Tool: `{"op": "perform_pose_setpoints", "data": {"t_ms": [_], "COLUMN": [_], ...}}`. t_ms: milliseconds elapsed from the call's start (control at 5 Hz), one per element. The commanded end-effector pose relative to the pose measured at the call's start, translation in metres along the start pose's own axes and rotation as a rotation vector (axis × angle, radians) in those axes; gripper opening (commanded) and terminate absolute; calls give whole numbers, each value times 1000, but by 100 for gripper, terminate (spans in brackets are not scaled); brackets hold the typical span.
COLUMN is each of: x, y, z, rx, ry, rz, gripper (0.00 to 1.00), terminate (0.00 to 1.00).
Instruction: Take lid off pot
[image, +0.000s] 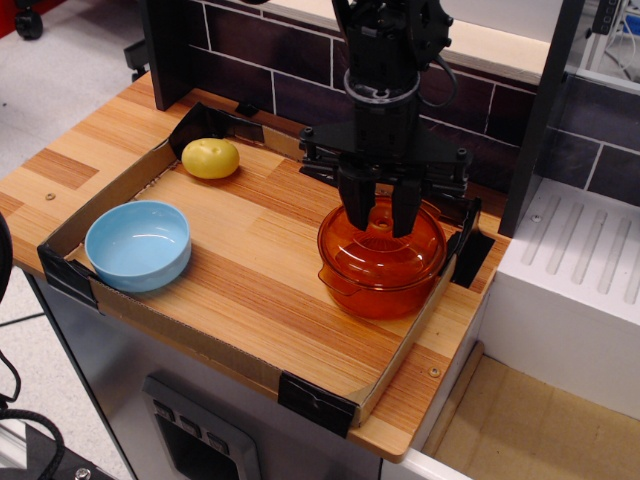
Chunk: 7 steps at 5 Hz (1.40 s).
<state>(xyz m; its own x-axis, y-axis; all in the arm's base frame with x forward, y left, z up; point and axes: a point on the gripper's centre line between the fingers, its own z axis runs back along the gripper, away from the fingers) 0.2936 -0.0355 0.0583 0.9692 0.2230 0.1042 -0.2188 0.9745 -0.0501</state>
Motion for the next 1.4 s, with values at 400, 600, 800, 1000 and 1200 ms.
{"op": "perform_pose_setpoints", "data": {"t_ms": [400, 600, 800, 1000, 1200], "x": [22, 31, 40, 39, 34], "y": [13, 36, 64, 84, 97], "z": [82, 79, 57, 35, 22], "rx": [-143, -99, -70, -15, 20], "ry": [-73, -80, -31, -42, -37], "rz": [84, 106, 102, 71, 43], "gripper": [0, 0, 0, 0, 0], "terminate": [0, 0, 0, 0, 0]}}
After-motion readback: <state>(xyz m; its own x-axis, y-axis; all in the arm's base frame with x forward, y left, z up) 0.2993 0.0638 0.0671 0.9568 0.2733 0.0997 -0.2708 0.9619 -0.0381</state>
